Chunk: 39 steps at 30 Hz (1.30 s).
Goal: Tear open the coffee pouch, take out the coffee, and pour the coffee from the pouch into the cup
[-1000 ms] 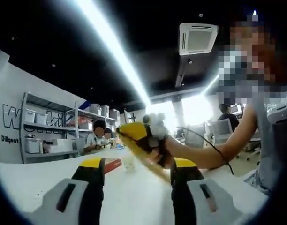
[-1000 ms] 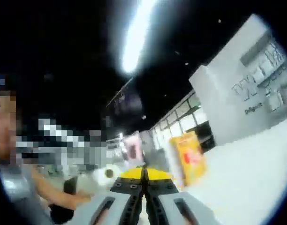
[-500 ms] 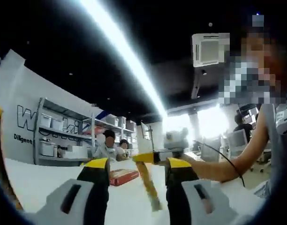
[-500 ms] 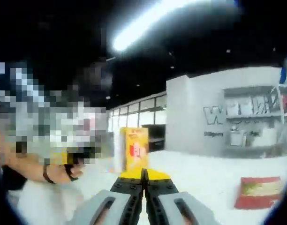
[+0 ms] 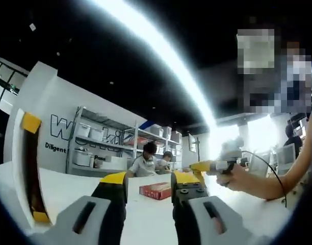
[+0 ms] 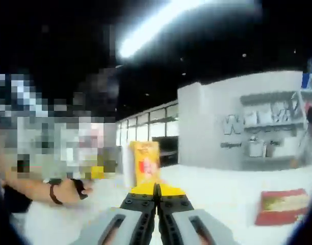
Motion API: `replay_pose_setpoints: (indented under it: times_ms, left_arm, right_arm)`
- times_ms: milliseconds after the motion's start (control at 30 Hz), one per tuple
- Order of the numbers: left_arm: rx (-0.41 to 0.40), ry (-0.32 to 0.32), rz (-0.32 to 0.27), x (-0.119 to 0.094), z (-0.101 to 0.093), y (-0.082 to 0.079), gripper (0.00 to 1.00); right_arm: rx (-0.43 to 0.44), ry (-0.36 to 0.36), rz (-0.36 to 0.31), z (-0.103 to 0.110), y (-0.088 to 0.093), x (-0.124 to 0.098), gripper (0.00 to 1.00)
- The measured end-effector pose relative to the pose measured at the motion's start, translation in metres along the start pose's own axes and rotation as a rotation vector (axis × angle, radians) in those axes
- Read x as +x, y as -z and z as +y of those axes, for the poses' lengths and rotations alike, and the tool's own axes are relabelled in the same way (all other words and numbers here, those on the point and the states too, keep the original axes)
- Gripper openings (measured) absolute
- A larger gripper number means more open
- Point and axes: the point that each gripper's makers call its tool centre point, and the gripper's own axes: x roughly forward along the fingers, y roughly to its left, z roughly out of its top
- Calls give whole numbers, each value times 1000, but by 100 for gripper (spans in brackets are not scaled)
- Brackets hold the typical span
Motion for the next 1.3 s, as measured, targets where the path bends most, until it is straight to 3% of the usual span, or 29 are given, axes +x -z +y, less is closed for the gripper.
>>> replay_pose_setpoints:
  times_ms: [67, 100, 133, 167, 267, 333, 400, 433, 467, 500, 567, 600, 700, 733, 767, 800, 833, 867, 900, 933, 1000, 1067, 1100, 1133, 1200, 1233, 1300]
  left_arm:
    - [7, 11, 7, 1, -5, 2, 35]
    - [17, 19, 13, 2, -9, 3, 35]
    - [23, 24, 16, 2, -11, 4, 35]
    - [27, 28, 19, 2, -12, 4, 35]
    - [33, 30, 27, 3, -13, 5, 35]
    - [34, 27, 24, 3, -12, 4, 35]
    - [30, 21, 25, 3, -10, 4, 35]
    - [31, 17, 25, 3, -9, 4, 34]
    - [29, 16, 27, 3, -9, 5, 34]
    - [29, 15, 28, 3, -9, 5, 34]
    - [30, 15, 30, 3, -9, 5, 34]
    - [32, 16, 29, 3, -10, 5, 34]
    - [34, 16, 27, 3, -10, 4, 34]
    - [33, 15, 29, 3, -9, 4, 34]
    - [36, 11, 32, 3, -8, 5, 34]
    - [40, 7, 36, 4, -6, 6, 33]
    - [40, 5, 36, 3, -6, 6, 33]
    - [38, 4, 35, 3, -5, 6, 33]
    - [36, 3, 35, 3, -5, 6, 33]
    - [36, 1, 36, 3, -5, 6, 33]
    - [37, 1, 37, 3, -5, 7, 33]
    - [38, -1, 41, 3, -4, 8, 32]
    - [36, -2, 42, 3, -4, 9, 32]
    - [33, -2, 42, 4, -4, 9, 32]
    - [37, -1, 42, 3, -4, 9, 32]
    - [38, -1, 41, 3, -4, 8, 32]
    - [36, -2, 36, 3, -4, 6, 32]
  right_arm:
    - [325, -315, -5, 44, -2, 3, 1]
    - [439, -419, -91, 58, -14, 0, 1]
    - [531, -458, -106, 65, -16, 0, 1]
    - [555, -497, -111, 73, -16, -1, 1]
    - [596, -478, -146, 61, -18, 1, 0]
    - [470, -325, -78, 44, 1, 8, 0]
    - [146, -70, 56, 13, 24, 9, 0]
    - [1, 34, 101, -4, 27, 7, 0]
    - [-157, 141, 105, -18, 21, 2, 0]
    - [-259, 198, 119, -23, 17, 0, 0]
    - [-241, 153, 87, -6, 10, 3, 0]
    - [-219, 86, 54, 8, 7, 7, 0]
    - [214, -283, -39, 64, -3, 13, 0]
    - [317, -374, -56, 76, -7, 13, 0]
    - [371, -402, -115, 76, -16, 13, 0]
    - [479, -480, -147, 86, -24, 6, 0]
    - [519, -478, -194, 80, -31, 4, 0]
    - [540, -483, -191, 81, -31, 2, 0]
    - [509, -459, -181, 80, -28, 1, 0]
    - [413, -381, -148, 72, -17, 6, 0]
    - [125, -137, -37, 36, 6, 13, 0]
    - [-100, 59, 34, 3, 6, 5, 0]
    - [-118, 77, 16, 0, -2, 2, 0]
    - [-70, 41, -34, 7, -13, 2, 0]
    - [-82, 8, -93, 19, -26, 1, 0]
    - [-62, -26, -97, 26, -27, 2, 0]
    - [-4, -84, -34, 34, -12, 9, 0]
